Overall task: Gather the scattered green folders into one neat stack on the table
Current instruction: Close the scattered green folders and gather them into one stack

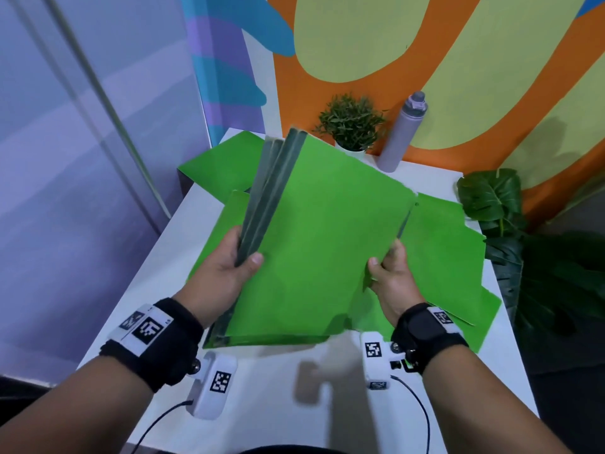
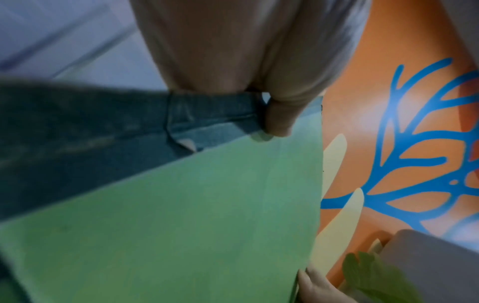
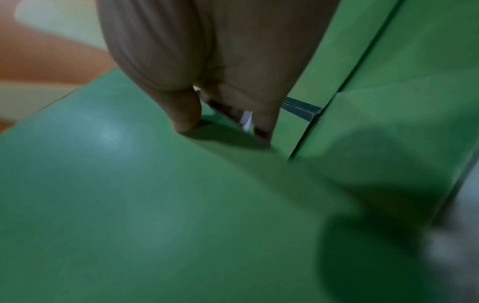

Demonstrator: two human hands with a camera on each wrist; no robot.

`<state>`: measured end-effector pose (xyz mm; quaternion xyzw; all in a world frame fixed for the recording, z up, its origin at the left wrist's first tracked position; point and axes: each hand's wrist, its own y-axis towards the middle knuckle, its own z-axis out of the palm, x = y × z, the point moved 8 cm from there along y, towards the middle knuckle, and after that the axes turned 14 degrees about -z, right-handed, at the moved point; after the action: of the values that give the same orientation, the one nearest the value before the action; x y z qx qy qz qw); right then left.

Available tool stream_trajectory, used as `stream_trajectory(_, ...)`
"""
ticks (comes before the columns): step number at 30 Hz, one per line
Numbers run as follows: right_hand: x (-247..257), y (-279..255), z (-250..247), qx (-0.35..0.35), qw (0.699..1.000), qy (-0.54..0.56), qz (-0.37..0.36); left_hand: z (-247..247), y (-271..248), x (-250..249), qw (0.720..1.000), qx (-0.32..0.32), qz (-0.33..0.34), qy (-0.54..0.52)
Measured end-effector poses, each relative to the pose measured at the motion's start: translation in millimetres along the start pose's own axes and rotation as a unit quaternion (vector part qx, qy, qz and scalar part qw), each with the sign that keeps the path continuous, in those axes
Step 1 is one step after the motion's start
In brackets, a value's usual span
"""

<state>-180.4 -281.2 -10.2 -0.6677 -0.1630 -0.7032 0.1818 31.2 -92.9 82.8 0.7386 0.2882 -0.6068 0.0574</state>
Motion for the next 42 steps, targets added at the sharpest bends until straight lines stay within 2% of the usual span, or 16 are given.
stream_trajectory(2, -9.0, 6.9, 1.4, 0.06, 0.988, -0.143, -0.006, -12.9, 6.2, -8.9, 0.999, -0.046, 0.024, -0.005)
stream_trajectory(3, -21.5, 10.4, -3.3, 0.087, 0.968, -0.235, 0.011, -21.3, 8.4, -12.2, 0.997, -0.074, 0.034, -0.013)
stream_trajectory(6, -66.8, 19.7, -30.8, 0.138, 0.853, -0.492, 0.107, -44.5, 14.0, -8.5, 0.987, -0.146, 0.045, -0.044)
stream_trajectory(8, -86.4, 28.6, -39.8, 0.165, 0.799, -0.561, 0.14, -52.9, 15.5, 0.2, 0.981, -0.181, 0.034, -0.058)
stream_trajectory(13, -110.3, 49.5, -38.2, 0.218, 0.749, -0.602, 0.17, -62.6, 20.6, 32.8, 0.969, -0.231, -0.025, -0.083)
stream_trajectory(18, -122.2, 31.7, -35.3, 0.248, 0.738, -0.609, 0.153, -70.8, 22.0, 51.5, 0.969, -0.22, -0.063, -0.089)
stream_trajectory(24, -135.3, -44.3, -49.8, 0.308, 0.727, -0.596, 0.146, -64.3, 27.2, 75.8, 0.967, -0.182, -0.116, -0.138)
stream_trajectory(27, -124.1, -71.6, -57.8, 0.297, 0.716, -0.617, 0.135, -48.4, 26.9, 95.0, 0.961, -0.17, -0.161, -0.148)
stream_trajectory(31, -93.9, -67.8, -63.1, 0.2, 0.714, -0.663, 0.101, -20.9, 23.0, 119.6, 0.953, -0.127, -0.231, -0.148)
stream_trajectory(34, -92.5, -64.1, -58.4, 0.22, 0.697, -0.673, 0.114, -6.5, 16.4, 130.9, 0.944, -0.099, -0.272, -0.159)
stream_trajectory(38, -99.2, -58.7, -44.4, 0.269, 0.672, -0.686, 0.073, -6.6, 10.9, 140.7, 0.935, -0.09, -0.296, -0.175)
stream_trajectory(40, -97.1, -53.6, -42.6, 0.275, 0.676, -0.679, 0.076, -15.4, 10.5, 144.3, 0.933, -0.102, -0.296, -0.179)
stream_trajectory(42, -79.8, -45.7, -44.3, 0.243, 0.688, -0.682, 0.054, -26.5, 11.5, 143.7, 0.936, -0.114, -0.286, -0.174)
